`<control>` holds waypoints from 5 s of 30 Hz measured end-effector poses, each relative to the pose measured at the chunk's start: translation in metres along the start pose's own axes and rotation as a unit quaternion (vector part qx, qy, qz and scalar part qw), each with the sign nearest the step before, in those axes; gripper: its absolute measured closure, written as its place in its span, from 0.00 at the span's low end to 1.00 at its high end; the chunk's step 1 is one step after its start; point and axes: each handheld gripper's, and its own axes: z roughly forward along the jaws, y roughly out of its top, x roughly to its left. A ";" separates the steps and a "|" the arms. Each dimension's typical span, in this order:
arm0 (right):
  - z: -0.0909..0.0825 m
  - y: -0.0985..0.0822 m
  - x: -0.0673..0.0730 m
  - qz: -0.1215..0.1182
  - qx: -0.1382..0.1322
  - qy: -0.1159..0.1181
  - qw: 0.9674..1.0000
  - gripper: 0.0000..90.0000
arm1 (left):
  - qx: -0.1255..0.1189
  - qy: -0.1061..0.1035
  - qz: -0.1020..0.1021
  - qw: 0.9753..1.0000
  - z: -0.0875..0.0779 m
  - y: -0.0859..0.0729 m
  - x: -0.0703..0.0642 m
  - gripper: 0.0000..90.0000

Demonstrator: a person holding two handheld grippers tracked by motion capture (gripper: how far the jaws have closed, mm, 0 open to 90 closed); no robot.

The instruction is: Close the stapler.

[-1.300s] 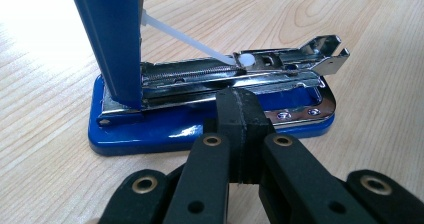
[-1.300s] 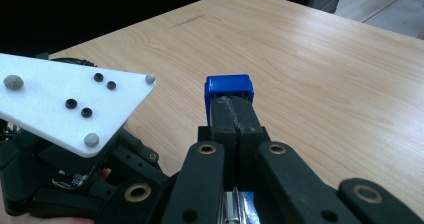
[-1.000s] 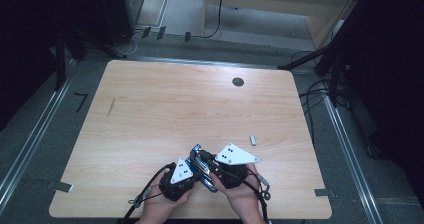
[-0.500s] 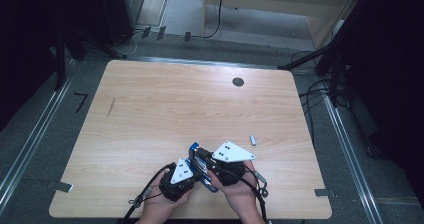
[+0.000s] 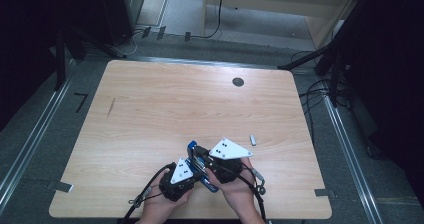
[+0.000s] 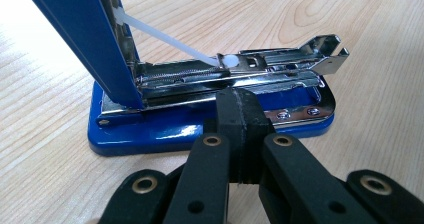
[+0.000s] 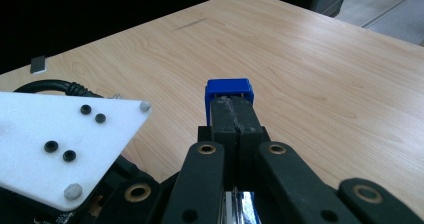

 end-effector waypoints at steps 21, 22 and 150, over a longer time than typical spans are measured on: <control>0.011 0.007 -0.001 -0.005 0.007 0.002 1.000 1.00 | 0.000 0.000 0.003 1.000 0.000 0.000 0.000 1.00; 0.011 0.007 -0.001 -0.005 0.007 0.002 1.000 1.00 | 0.000 0.001 0.003 1.000 0.000 0.000 0.000 1.00; 0.097 0.009 -0.008 -0.002 0.097 0.018 0.995 1.00 | 0.004 0.000 0.007 1.000 0.000 0.000 0.000 1.00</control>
